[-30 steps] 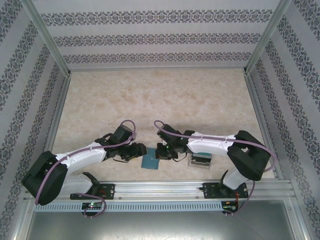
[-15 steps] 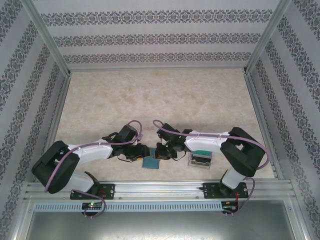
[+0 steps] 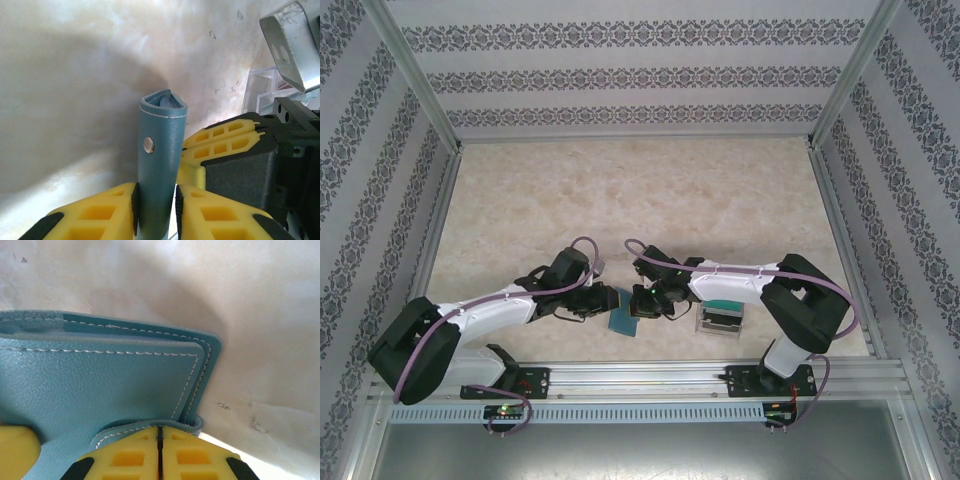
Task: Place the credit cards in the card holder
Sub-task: Pick up the card holder at the bottom-center of the table.
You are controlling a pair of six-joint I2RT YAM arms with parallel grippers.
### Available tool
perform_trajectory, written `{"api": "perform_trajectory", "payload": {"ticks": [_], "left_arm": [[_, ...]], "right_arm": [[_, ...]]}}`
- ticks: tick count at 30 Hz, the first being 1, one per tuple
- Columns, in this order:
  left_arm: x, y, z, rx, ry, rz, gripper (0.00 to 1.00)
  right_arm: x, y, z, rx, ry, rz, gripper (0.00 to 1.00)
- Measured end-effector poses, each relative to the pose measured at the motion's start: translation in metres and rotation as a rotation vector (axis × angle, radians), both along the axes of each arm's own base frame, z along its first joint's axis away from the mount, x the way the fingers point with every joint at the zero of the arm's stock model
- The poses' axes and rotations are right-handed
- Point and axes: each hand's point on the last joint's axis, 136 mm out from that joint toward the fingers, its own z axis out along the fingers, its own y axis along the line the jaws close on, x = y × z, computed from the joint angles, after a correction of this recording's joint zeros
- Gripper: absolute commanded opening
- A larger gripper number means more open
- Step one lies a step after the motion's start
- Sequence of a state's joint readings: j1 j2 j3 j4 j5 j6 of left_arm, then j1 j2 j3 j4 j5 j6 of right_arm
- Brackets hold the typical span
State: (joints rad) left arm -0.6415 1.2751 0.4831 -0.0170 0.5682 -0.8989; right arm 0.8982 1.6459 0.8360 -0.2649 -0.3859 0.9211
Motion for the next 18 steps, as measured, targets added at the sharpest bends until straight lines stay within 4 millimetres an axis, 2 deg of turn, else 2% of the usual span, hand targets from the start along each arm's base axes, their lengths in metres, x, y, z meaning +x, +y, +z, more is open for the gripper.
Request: {"api": "perform_trajectory", "payload": {"ticks": [2,3,5,9,10,12,13,16,18], "left_arm": [[-0.001,0.001,-0.001,0.002,0.0,0.0,0.15],[-0.001,0.001,-0.001,0.003,0.001,0.001,0.07],[-0.001,0.002,-0.002,0.005,-0.002,0.003,0.0],[0.0,0.003,-0.001,-0.003,-0.007,0.024,0.0],[0.001,0.003,0.0,-0.009,-0.014,0.031,0.0],[0.002,0.003,0.002,-0.019,-0.026,0.042,0.0],[0.003,0.003,0.002,-0.022,-0.027,0.048,0.0],[0.005,0.003,0.002,-0.03,-0.029,0.066,0.0],[0.007,0.003,0.003,-0.04,-0.035,0.081,0.0]], "right_arm": [[0.0,0.0,0.0,-0.002,-0.002,0.002,0.08],[0.0,0.0,0.0,-0.003,-0.002,0.002,0.08],[0.0,-0.002,-0.001,-0.009,-0.002,0.001,0.09],[0.004,-0.006,0.002,-0.027,-0.029,-0.011,0.18],[0.006,-0.009,0.004,-0.038,-0.047,-0.017,0.23],[0.009,-0.012,0.011,-0.054,-0.086,-0.027,0.27],[0.011,-0.012,0.016,-0.051,-0.105,-0.032,0.32],[0.016,-0.005,0.033,-0.021,-0.156,-0.037,0.34],[0.02,0.0,0.04,-0.01,-0.178,-0.037,0.4]]}}
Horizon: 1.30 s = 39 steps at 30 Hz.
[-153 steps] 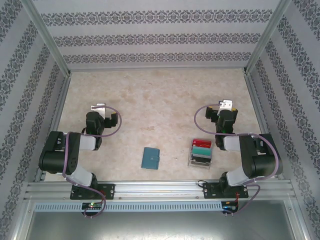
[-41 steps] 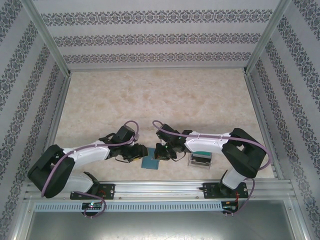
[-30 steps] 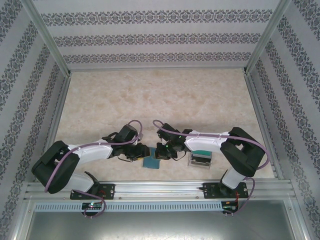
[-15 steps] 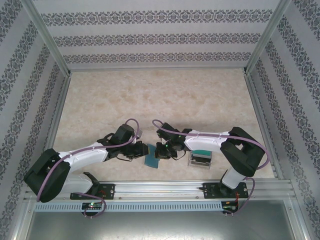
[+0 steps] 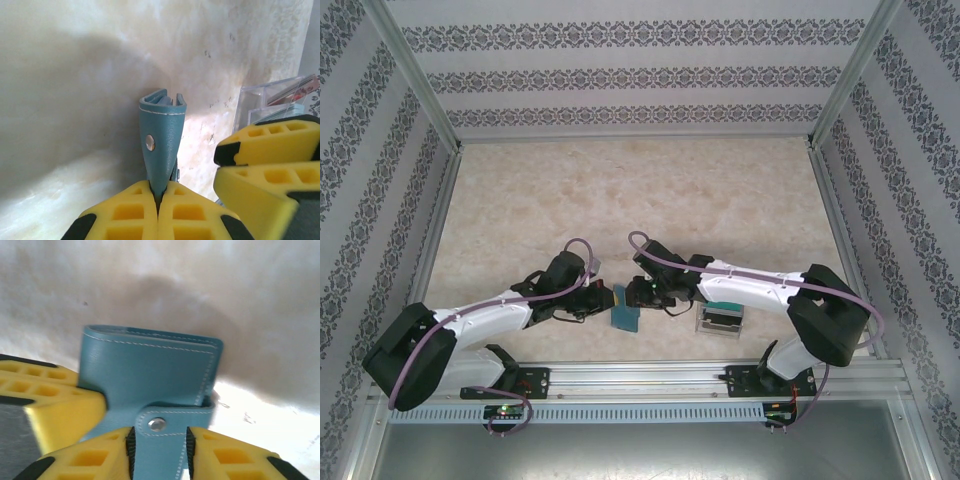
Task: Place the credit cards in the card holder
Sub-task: Pick up the card holder at the bottom-center of the table, then open the button on the card holder.
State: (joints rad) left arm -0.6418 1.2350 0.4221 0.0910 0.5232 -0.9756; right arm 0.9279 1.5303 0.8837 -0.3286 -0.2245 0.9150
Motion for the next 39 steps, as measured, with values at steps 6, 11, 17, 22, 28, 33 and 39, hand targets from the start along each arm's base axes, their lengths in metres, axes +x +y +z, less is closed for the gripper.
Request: {"api": "perform_trajectory", "payload": {"ticks": [6,11,17,22,28,33,39], "left_arm": [[0.005,-0.002,0.002,-0.016,-0.006,0.026,0.0],[0.007,-0.001,0.0,-0.011,-0.003,0.042,0.0],[0.007,0.003,-0.005,0.002,0.007,0.063,0.0],[0.007,0.004,-0.007,0.007,0.01,0.072,0.0],[0.007,0.003,-0.006,0.01,0.002,0.073,0.0],[0.009,0.003,0.004,-0.005,-0.031,0.081,0.0],[0.012,0.006,0.005,0.001,-0.049,0.099,0.0]], "right_arm": [[0.006,0.011,-0.005,-0.015,0.005,0.009,0.42],[0.007,0.012,-0.015,-0.054,0.029,0.009,0.45],[0.008,0.012,-0.028,-0.131,0.051,0.04,0.42],[0.005,0.013,-0.029,-0.17,0.025,0.07,0.32],[0.006,0.008,-0.029,-0.213,-0.014,0.069,0.21],[0.005,0.0,-0.02,-0.227,-0.051,0.056,0.19],[-0.006,-0.044,-0.037,-0.391,-0.013,0.032,0.17]]}}
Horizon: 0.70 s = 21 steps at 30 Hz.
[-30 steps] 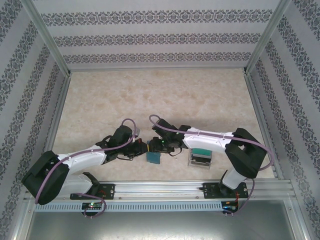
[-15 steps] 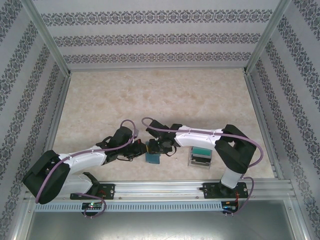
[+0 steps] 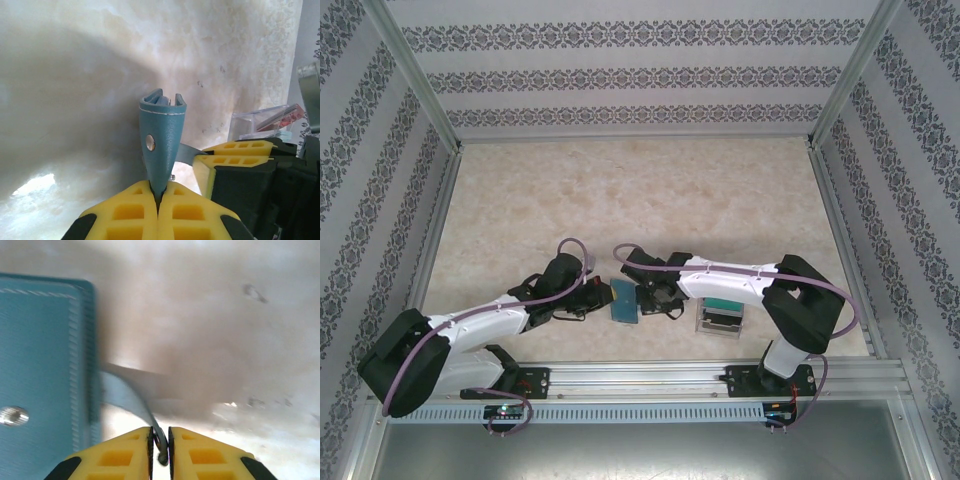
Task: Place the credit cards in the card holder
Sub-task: Open the button on the card holder, then place the card holder at the bottom-center of the table.
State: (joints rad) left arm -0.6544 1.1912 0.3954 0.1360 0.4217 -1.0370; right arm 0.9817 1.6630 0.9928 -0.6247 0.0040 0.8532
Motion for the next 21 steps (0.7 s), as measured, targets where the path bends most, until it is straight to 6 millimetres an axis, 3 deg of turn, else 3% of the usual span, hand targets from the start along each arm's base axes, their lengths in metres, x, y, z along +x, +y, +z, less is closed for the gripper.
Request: {"api": "perform_trajectory", "payload": {"ticks": [5,9,15,20,21], "left_arm": [[-0.002,0.001,-0.005,0.013,0.008,-0.01,0.0],[-0.004,0.002,-0.011,0.034,0.024,-0.022,0.07],[-0.006,0.0,-0.014,0.044,0.031,-0.047,0.08],[-0.008,0.001,-0.016,0.068,0.036,-0.07,0.17],[-0.009,0.002,-0.017,0.075,0.038,-0.075,0.23]], "right_arm": [[0.001,-0.007,-0.001,-0.028,-0.003,-0.012,0.24],[0.002,-0.01,-0.002,-0.04,-0.007,-0.016,0.24],[0.003,-0.014,-0.01,-0.068,0.001,-0.021,0.24],[0.007,-0.013,-0.018,-0.094,0.013,-0.027,0.24],[0.007,-0.012,-0.018,-0.098,0.015,-0.025,0.24]]}}
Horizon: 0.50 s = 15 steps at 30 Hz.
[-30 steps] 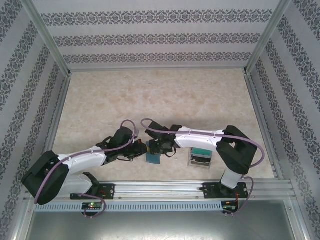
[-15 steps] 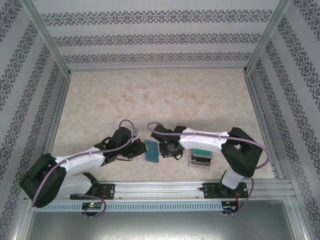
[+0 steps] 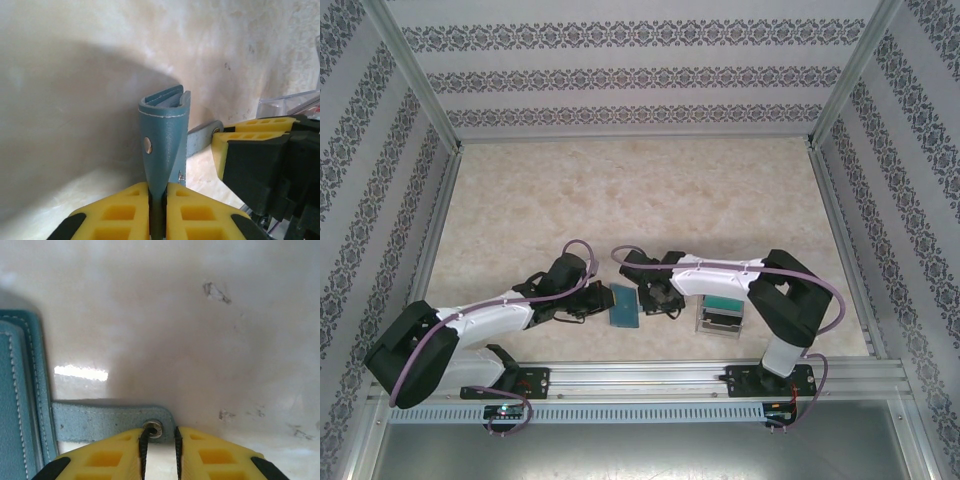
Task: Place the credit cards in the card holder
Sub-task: Place the card holder at the bottom-center of the table.
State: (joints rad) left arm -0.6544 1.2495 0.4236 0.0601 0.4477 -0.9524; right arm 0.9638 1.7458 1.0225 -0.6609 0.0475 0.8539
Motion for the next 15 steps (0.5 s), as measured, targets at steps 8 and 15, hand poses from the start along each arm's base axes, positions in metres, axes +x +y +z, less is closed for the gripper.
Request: {"api": "perform_trajectory", "payload": {"ticks": [8,15], "left_arm": [[-0.007,0.018,-0.009,0.122,0.037,0.011,0.59],[0.012,0.019,0.037,0.151,-0.058,0.028,0.74]], "right_arm": [[0.004,-0.004,0.006,-0.05,-0.005,0.026,0.34],[0.029,-0.011,0.097,0.147,-0.215,-0.041,0.67]]}}
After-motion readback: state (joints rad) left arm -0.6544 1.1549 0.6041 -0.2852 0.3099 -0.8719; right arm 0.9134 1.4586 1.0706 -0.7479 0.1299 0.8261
